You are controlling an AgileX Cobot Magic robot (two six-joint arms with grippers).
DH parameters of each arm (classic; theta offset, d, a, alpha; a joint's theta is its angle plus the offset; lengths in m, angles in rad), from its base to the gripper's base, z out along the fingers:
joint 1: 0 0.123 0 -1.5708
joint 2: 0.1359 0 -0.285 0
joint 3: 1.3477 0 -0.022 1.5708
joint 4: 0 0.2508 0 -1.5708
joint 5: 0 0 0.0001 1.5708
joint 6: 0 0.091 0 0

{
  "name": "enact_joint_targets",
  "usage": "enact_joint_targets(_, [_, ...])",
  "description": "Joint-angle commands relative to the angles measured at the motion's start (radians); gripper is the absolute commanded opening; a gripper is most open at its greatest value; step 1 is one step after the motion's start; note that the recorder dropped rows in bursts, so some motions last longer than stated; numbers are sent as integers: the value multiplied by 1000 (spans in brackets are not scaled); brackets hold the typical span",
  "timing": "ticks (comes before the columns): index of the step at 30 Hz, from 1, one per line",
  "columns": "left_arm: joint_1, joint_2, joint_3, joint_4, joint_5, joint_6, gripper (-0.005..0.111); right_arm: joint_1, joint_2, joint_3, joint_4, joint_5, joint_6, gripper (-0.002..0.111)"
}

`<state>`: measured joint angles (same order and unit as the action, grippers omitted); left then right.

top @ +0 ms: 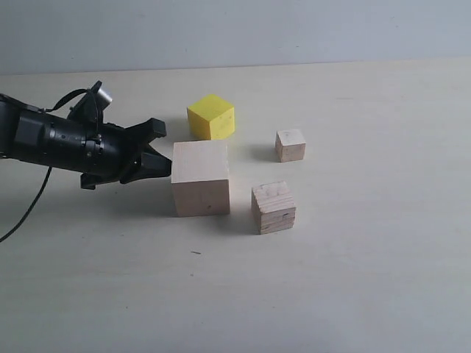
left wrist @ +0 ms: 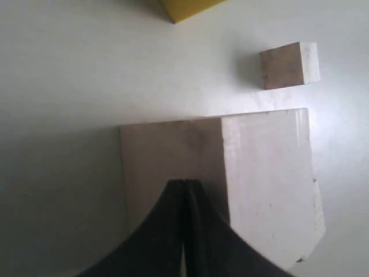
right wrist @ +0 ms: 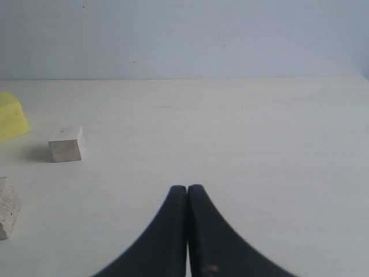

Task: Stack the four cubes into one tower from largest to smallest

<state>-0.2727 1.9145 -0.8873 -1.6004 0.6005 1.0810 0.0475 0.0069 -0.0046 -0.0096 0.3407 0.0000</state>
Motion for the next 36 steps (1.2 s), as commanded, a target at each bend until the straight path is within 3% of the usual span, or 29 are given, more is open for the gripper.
enact_joint_targets(1, [-8, 0, -8, -9, 15, 11, 0, -6, -7, 5, 2, -15, 0, 0])
enact_joint_targets(36, [-8, -4, -8, -27, -3, 59, 0, -6, -7, 5, 2, -15, 0, 0])
